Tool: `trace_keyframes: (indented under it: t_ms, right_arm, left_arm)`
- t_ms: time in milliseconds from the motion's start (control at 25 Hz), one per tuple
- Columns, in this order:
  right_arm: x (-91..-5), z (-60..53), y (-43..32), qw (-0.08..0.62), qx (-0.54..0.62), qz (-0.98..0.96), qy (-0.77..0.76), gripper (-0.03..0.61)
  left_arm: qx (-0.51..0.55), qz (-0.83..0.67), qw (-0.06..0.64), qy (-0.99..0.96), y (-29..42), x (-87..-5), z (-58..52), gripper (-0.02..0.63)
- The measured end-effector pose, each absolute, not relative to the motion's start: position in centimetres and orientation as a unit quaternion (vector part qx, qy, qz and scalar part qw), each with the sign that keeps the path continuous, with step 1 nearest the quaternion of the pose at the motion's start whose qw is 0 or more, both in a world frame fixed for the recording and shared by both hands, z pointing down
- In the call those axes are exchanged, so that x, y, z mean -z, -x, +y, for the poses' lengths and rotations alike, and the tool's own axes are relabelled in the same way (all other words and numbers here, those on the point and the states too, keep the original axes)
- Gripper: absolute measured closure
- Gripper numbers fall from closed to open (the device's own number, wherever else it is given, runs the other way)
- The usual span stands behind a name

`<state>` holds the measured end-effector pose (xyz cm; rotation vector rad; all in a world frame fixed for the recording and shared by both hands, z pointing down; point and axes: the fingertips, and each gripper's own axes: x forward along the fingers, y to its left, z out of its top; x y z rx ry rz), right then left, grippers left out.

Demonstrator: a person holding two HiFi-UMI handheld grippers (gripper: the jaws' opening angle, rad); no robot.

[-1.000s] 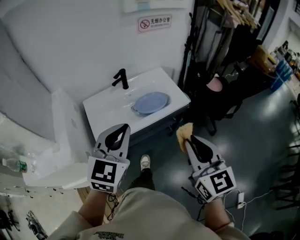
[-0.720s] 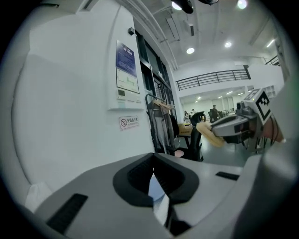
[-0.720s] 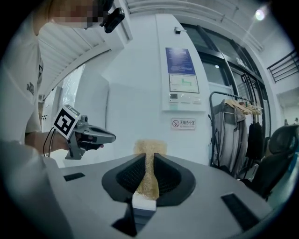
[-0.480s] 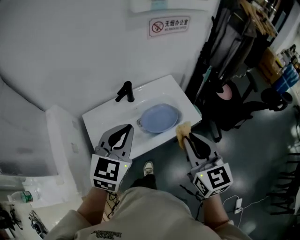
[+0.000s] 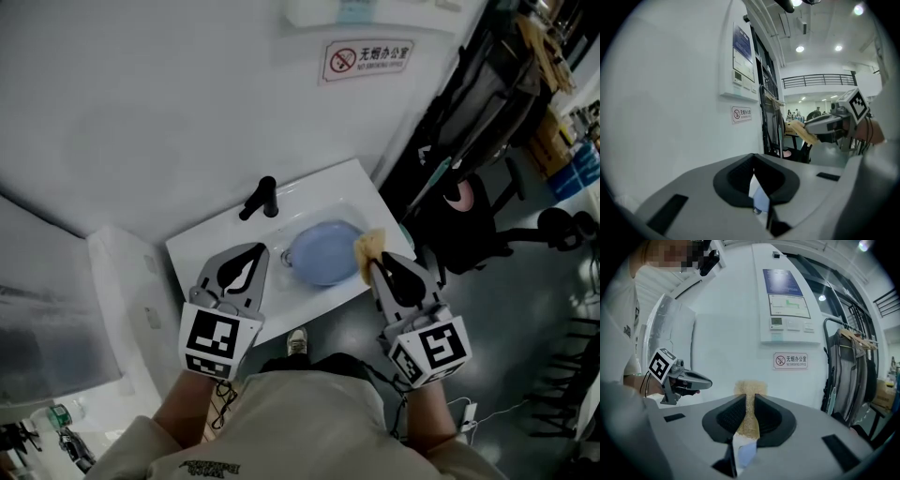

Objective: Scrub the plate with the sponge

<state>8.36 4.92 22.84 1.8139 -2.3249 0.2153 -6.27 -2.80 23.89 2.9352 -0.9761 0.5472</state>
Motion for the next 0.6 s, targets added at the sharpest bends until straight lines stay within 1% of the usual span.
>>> trace_keyframes:
  t_ms: [600]
  right_arm:
    - [-24.1, -1.0, -10.6, 0.089, -0.108, -0.799, -0.584, 0.514]
  left_arm:
    - [-0.177, -0.351, 0.024, -0.919, 5.5, -24.7, -7.2, 0.606]
